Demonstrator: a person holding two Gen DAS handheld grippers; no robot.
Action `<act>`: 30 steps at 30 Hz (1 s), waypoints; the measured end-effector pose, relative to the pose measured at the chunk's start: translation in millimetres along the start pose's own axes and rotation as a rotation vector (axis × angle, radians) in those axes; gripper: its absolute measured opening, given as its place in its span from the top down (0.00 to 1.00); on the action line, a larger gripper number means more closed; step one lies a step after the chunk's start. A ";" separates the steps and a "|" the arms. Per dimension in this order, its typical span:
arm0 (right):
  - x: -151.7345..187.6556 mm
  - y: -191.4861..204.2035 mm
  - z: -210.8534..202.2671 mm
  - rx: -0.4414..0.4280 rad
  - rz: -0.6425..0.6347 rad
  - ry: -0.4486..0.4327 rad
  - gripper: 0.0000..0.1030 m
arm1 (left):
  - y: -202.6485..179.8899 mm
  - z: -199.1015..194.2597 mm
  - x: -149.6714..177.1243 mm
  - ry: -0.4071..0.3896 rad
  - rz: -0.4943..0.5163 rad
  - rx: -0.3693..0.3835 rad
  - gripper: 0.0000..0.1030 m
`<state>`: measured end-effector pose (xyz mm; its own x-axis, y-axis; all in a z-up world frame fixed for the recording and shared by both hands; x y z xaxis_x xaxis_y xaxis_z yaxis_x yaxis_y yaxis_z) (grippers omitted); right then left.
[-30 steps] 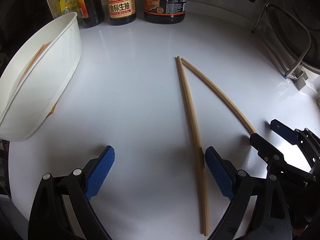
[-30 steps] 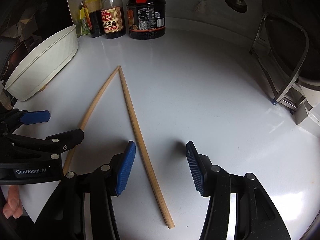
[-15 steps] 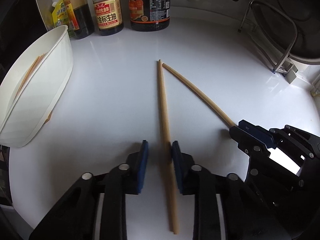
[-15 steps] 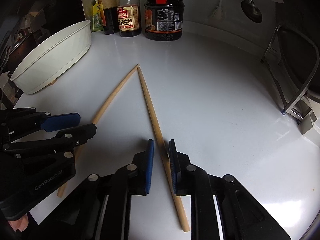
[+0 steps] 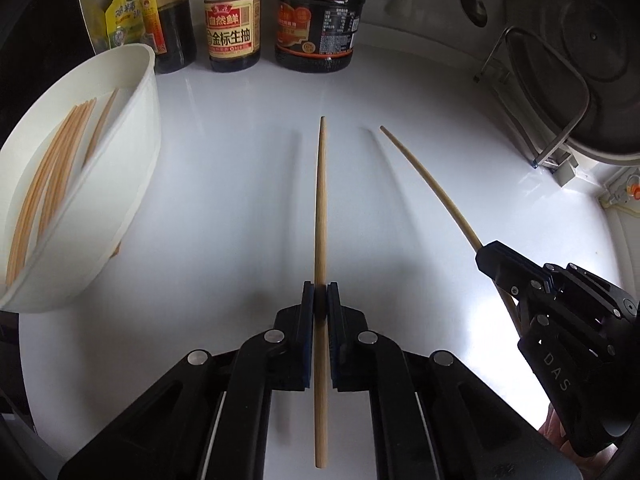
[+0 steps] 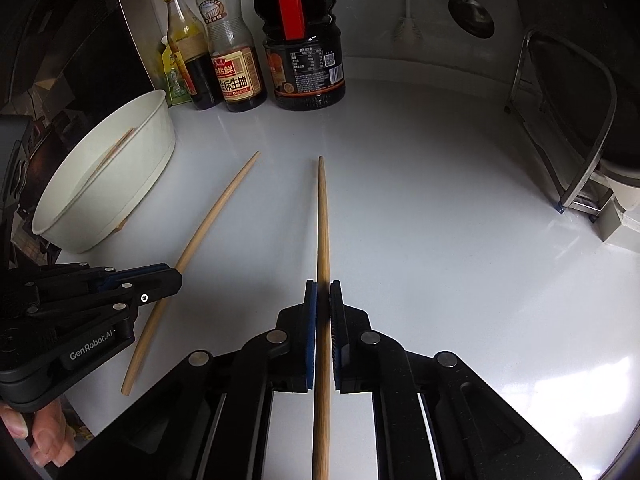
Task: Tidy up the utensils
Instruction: 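Close the right tool on one chopstick while the left tool grasps the other, then carry the right tool's chopstick into the basin while the left tool carries its own, then open the right tool in the basin while the left tool releases its chopstick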
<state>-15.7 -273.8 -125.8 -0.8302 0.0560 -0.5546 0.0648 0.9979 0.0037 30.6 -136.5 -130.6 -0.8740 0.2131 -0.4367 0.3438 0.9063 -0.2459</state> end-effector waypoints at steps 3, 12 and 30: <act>-19.0 11.9 -13.4 -0.010 0.013 -0.033 0.94 | 8.8 -24.7 -15.9 -0.044 0.011 0.007 0.93; -92.5 91.4 -47.3 -0.103 -0.027 -0.154 0.94 | 90.1 -106.1 -57.9 -0.170 -0.051 -0.028 0.93; -153.0 265.2 33.6 -0.206 -0.113 -0.015 0.94 | 265.4 -91.0 -66.0 -0.069 -0.197 -0.166 0.93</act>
<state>147.1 -18.8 -67.9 -0.8173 -0.0550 -0.5736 -0.1436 0.9834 0.1105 148.3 123.1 -88.2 -0.8910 0.0062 -0.4540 0.1033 0.9765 -0.1893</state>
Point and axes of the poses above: each gripper's, at about its wrist camera, not at the fingertips, and z roughly the way its jaws point, y to its left, x to its underside, the point moved 2 cm from there along z, roughly the way its jaws point, and after that the axes turned 8 degrees about x, right-handed, at the moved point
